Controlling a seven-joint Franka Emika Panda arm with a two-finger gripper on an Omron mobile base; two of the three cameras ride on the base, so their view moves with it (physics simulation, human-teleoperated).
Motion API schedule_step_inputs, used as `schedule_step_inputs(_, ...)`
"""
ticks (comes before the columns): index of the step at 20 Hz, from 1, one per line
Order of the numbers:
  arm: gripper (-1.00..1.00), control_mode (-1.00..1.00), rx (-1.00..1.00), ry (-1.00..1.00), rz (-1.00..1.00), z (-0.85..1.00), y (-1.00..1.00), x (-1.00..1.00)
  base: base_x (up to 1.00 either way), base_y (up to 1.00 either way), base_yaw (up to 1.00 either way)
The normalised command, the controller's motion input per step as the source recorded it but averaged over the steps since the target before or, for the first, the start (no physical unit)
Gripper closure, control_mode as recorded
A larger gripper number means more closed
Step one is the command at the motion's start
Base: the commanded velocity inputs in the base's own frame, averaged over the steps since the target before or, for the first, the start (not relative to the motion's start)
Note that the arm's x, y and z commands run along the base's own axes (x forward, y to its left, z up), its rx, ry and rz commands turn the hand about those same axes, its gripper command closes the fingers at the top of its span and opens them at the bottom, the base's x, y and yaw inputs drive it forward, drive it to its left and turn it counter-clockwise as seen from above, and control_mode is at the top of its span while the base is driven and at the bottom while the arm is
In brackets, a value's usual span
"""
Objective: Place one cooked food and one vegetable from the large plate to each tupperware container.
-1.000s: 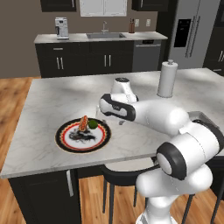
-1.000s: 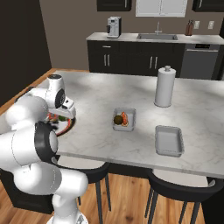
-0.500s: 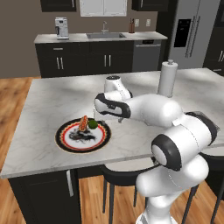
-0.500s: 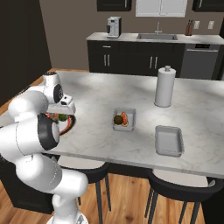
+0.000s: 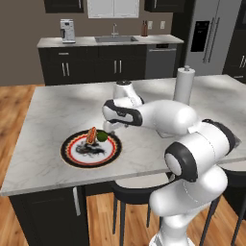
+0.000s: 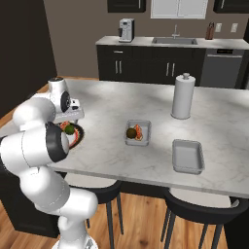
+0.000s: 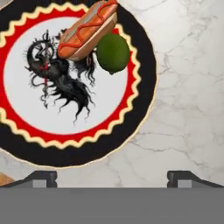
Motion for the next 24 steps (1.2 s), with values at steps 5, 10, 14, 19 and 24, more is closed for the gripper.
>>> schedule_step_inputs(5,-1.0,-1.0,0.0,-0.14,0.43,-0.06,0.03,0.0,0.0,0.0,0.0)
schedule_step_inputs(10,-1.0,-1.0,0.0,-0.05,0.22,-0.16,0.19,0.05,0.0,0.0,0.0)
schedule_step_inputs(14,-1.0,-1.0,0.0,0.02,0.08,-0.19,0.23,0.29,0.0,0.0,0.0)
schedule_step_inputs(19,-1.0,-1.0,0.0,0.03,0.07,-0.12,0.14,0.39,0.0,0.0,0.0)
schedule_step_inputs(24,-1.0,-1.0,0.0,0.07,0.06,-0.05,0.14,0.44,0.0,0.0,0.0)
